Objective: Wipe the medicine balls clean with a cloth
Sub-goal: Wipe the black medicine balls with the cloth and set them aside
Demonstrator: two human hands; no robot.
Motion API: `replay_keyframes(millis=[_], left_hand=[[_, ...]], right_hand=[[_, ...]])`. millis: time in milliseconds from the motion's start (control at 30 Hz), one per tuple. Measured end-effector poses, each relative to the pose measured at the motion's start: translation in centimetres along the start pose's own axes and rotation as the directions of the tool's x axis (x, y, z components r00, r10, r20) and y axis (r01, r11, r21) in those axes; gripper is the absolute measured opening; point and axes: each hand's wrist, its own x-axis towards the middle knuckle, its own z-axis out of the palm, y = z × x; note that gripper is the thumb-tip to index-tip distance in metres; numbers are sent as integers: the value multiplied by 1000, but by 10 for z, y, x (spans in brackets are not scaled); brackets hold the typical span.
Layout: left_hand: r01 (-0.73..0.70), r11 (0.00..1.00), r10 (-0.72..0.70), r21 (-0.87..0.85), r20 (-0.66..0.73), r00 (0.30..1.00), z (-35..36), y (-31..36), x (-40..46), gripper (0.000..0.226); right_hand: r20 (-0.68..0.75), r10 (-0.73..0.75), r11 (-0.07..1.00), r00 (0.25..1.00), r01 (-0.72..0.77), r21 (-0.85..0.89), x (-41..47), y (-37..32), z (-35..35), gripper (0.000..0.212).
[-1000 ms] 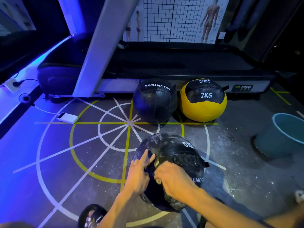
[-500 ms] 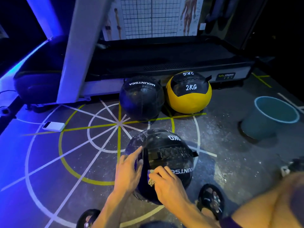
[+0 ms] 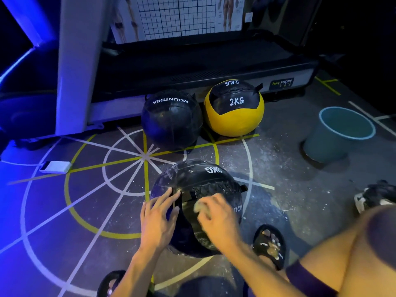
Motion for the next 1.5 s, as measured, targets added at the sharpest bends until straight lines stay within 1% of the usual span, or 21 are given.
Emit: replay_keyframes(millis=[67, 133, 233, 300, 333, 500, 567, 633, 667, 700, 767, 833, 900, 967, 1033, 1100, 1200, 1267, 1367, 1433, 1500], left_hand=[[12, 1000, -12, 22, -14, 1000, -1, 0, -2, 46], [27, 999, -26, 37, -25, 999, -3, -3, -5, 46], [63, 998, -62, 30, -12, 998, -7, -8, -7, 46], [85, 996, -86, 17, 2, 996, -7, -11, -9, 45], [87, 996, -87, 10, 3, 996, -6, -11, -11, 45], [103, 995, -103, 11, -13, 995, -5, -11, -16, 45], [122, 992, -121, 21, -34, 992, -8, -16, -18, 46], [141, 989, -141, 30, -32, 990, -11, -18, -20, 46], [158, 987, -157, 31, -27, 987, -13, -18, -20, 46], [172, 985, -172, 29, -22, 985, -14, -17, -20, 46], [190, 982, -190, 19, -16, 982, -15, -17, -21, 46], [207, 978, -207, 3, -20, 978, -16, -18, -21, 46], [205, 979, -205, -17, -25, 978, -15, -18, -23, 47], [186, 982, -187, -25, -29, 982, -15, -16, -22, 46], [177, 984, -177, -20, -28, 984, -13, -14, -22, 46], [174, 985, -175, -14, -24, 984, -13, -14, -22, 46], [182, 983, -182, -10, -21, 983, -15, -16, -24, 47], [190, 982, -190, -1, -16, 982, -15, -17, -24, 47], [191, 982, -191, -9, -22, 981, -16, -20, -23, 47], [192, 981, -192, -12, -20, 981, -15, -20, -23, 47], [177, 984, -177, -11, -18, 984, -14, -19, -23, 46]], right_hand=[[93, -147, 988, 985, 151, -38, -13, -23, 13, 16], [121, -138, 990, 983, 140, -13, -13, -16, 10, 18], [25, 83, 996, 996, -82, -17, 0, 22, -17, 18], [-96, 265, 964, 960, -267, -10, 6, 49, -28, 14], [-123, 301, 953, 946, -304, -6, 6, 50, -29, 12], [-38, 68, 997, 997, -67, 34, -1, -5, 10, 8], [16, 18, 997, 1000, -19, 76, -3, -29, 12, 13], [93, -69, 997, 993, 67, 26, -4, -29, 8, 14], [114, -65, 998, 991, 64, 15, -2, -22, 5, 12], [104, -31, 999, 994, 30, 17, 2, -11, 1, 10], [25, 135, 991, 991, -135, 17, 9, 16, -14, 8], [-38, 334, 943, 942, -334, 11, 16, 40, -31, 9], [-102, 389, 921, 916, -389, 21, 22, 49, -40, 11], [-97, 300, 953, 949, -295, 69, 27, 35, -40, 15], [5, 120, 992, 993, -120, 48, 26, 18, -32, 16], [126, 5, 999, 992, -1, -32, 20, 9, -24, 11], [258, 81, 984, 963, -36, -174, 28, 9, -38, 12], [243, 145, 976, 959, -98, -194, 36, 14, -47, 17], [78, 61, 995, 995, -55, -86, 34, 14, -47, 15], [154, -15, 997, 988, 26, -68, 27, 12, -41, 19], [224, 12, 993, 975, 16, -120, 24, 14, -42, 15]])
